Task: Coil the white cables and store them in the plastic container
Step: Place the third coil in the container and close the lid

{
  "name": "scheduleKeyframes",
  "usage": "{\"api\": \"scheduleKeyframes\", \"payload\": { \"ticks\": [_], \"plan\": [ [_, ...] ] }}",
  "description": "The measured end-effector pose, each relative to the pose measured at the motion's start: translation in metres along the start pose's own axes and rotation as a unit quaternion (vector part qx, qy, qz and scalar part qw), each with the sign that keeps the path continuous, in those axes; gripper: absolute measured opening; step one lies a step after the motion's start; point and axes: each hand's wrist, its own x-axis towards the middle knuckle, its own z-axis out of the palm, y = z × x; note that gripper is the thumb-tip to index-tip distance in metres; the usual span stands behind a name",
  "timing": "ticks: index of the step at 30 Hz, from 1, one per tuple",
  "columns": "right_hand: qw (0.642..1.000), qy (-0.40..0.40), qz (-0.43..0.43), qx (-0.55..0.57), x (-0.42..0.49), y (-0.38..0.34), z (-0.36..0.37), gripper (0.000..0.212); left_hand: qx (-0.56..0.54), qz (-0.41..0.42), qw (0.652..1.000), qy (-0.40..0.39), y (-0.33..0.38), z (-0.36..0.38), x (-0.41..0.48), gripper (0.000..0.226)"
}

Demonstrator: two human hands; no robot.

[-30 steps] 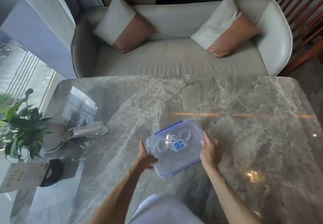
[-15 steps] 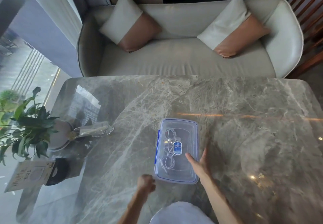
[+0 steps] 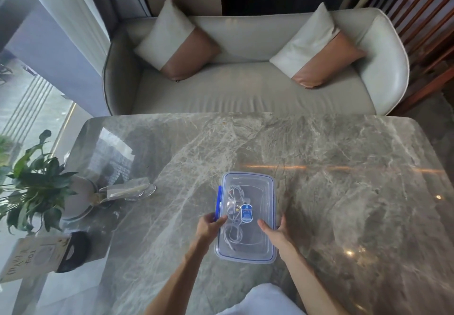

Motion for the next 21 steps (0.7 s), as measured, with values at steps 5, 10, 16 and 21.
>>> {"api": "scheduleKeyframes", "payload": {
  "ticks": [5,10,16,21],
  "plan": [
    [1.000,-0.014,0.018,0.020,0.001,-0.002,0.001,0.113,0.180,-0.006,0.977,0.116,0.007,0.027,-0.007,0.025],
    [0.999,-0.016,0.040,0.013,0.001,-0.005,-0.001,0.111,0.249,-0.006,0.959,0.132,0.010,0.039,-0.010,0.023],
    [0.994,-0.058,0.073,0.049,-0.004,-0.011,-0.007,0.078,0.228,-0.013,0.967,0.112,0.012,0.032,-0.008,0.025],
    [0.991,0.131,-0.017,-0.005,-0.017,-0.008,0.004,0.067,0.147,-0.032,0.984,0.092,0.007,0.037,-0.013,0.022]
  ]
}}
